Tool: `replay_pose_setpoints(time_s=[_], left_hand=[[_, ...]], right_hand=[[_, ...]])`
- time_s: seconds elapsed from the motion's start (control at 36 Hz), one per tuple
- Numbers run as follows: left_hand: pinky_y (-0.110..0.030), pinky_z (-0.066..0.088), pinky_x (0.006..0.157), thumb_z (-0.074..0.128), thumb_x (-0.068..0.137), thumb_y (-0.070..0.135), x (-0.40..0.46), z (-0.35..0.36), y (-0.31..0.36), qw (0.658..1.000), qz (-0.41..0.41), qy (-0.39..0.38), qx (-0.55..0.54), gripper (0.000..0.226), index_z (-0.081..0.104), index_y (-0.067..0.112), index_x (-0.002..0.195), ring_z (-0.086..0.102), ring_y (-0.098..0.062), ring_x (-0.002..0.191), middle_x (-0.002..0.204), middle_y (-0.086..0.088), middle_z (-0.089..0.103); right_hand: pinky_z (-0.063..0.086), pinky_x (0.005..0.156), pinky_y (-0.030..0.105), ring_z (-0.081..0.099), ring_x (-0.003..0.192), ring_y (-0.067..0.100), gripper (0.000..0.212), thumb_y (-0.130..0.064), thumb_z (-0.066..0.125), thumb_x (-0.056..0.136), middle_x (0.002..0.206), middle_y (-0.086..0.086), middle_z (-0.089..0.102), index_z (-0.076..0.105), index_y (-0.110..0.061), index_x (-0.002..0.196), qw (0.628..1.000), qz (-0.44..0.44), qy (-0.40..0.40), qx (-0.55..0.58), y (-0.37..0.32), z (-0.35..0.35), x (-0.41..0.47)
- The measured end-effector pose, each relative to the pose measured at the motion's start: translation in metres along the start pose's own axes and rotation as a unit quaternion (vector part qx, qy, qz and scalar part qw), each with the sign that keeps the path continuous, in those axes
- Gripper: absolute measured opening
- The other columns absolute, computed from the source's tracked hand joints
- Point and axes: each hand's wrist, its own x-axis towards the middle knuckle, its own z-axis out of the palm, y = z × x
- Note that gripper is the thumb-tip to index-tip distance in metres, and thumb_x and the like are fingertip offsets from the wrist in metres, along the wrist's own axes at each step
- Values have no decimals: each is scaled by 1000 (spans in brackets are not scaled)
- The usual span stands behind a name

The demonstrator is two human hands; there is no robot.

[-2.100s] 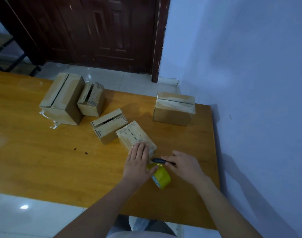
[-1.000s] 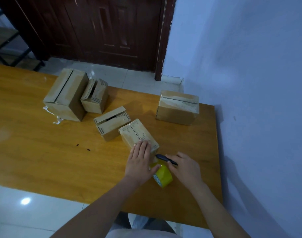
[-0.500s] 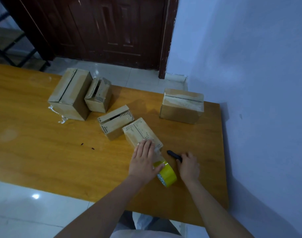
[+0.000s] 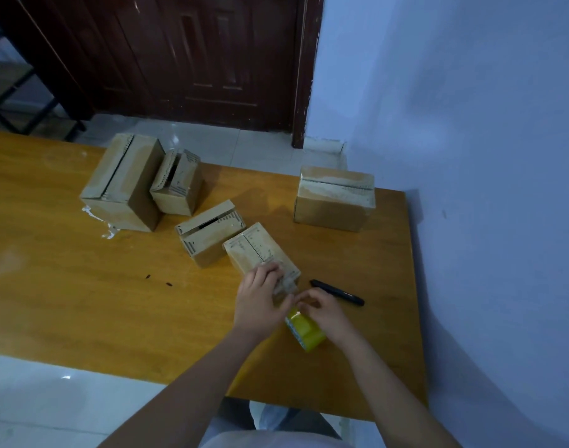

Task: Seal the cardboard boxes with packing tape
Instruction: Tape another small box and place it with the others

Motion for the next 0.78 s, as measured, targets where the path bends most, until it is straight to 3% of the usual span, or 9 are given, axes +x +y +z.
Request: replay_pose_setpoints(time_s=[0.14, 0.25, 0.39, 0.5, 0.64, 0.72, 0.78], left_hand=[[-39, 48, 73, 58, 83, 42, 9, 13, -6, 997, -1, 47, 59, 26, 64, 19, 95, 55, -25, 91, 105, 2, 60], [-38, 48, 70, 47, 87, 44, 7, 18, -10, 992, 30, 69, 105, 30, 61, 19, 95, 50, -22, 88, 106, 1, 59], [-37, 48, 68, 43, 88, 43, 18, 14, -5, 989, 22, 86, 119, 33, 62, 15, 91, 56, -26, 82, 101, -3, 61], [-38, 49, 66, 65, 83, 35, 22, 16, -11, 984, 56, 86, 143, 25, 60, 12, 93, 56, -28, 80, 104, -6, 60], [-42, 51, 69, 82, 70, 28, 18, 20, -16, 977, 73, 62, 188, 44, 62, 9, 104, 51, -30, 87, 115, -11, 55], [-48, 52, 79, 88, 59, 17, 13, 21, -14, 980, 62, 23, 189, 69, 52, 7, 118, 43, -33, 99, 124, -15, 46], [-48, 52, 80, 87, 60, 14, 13, 19, -10, 983, 42, 11, 179, 71, 49, 8, 119, 43, -33, 100, 124, -15, 45]], right_hand=[[41, 87, 26, 52, 101, 13, 15, -19, 59, 92, 102, -3, 53, 64, -31, 84, 1000, -13, 8, -5, 3, 1, -4], [35, 70, 18, 47, 81, 4, 9, -16, 60, 90, 92, -5, 49, 66, -22, 88, 999, -30, 18, -32, 3, 2, -4], [37, 70, 6, 51, 77, -4, 8, -6, 61, 88, 87, -11, 49, 69, -5, 90, 996, -54, 22, -66, 9, -1, -14], [37, 72, 6, 51, 82, -3, 23, -8, 61, 89, 96, -8, 51, 66, -28, 80, 998, -37, 38, -28, 18, -4, -27], [38, 73, 15, 50, 79, 2, 22, -8, 62, 88, 98, -2, 55, 67, -27, 80, 994, -10, 97, 45, 21, -9, -28], [36, 69, 7, 48, 76, 2, 20, -4, 63, 87, 97, 1, 55, 67, -23, 81, 994, -13, 98, 41, 18, -9, -23], [35, 67, 6, 46, 73, 2, 15, -3, 63, 86, 95, 2, 53, 69, -17, 86, 996, -14, 86, 26, 17, -7, -20]])
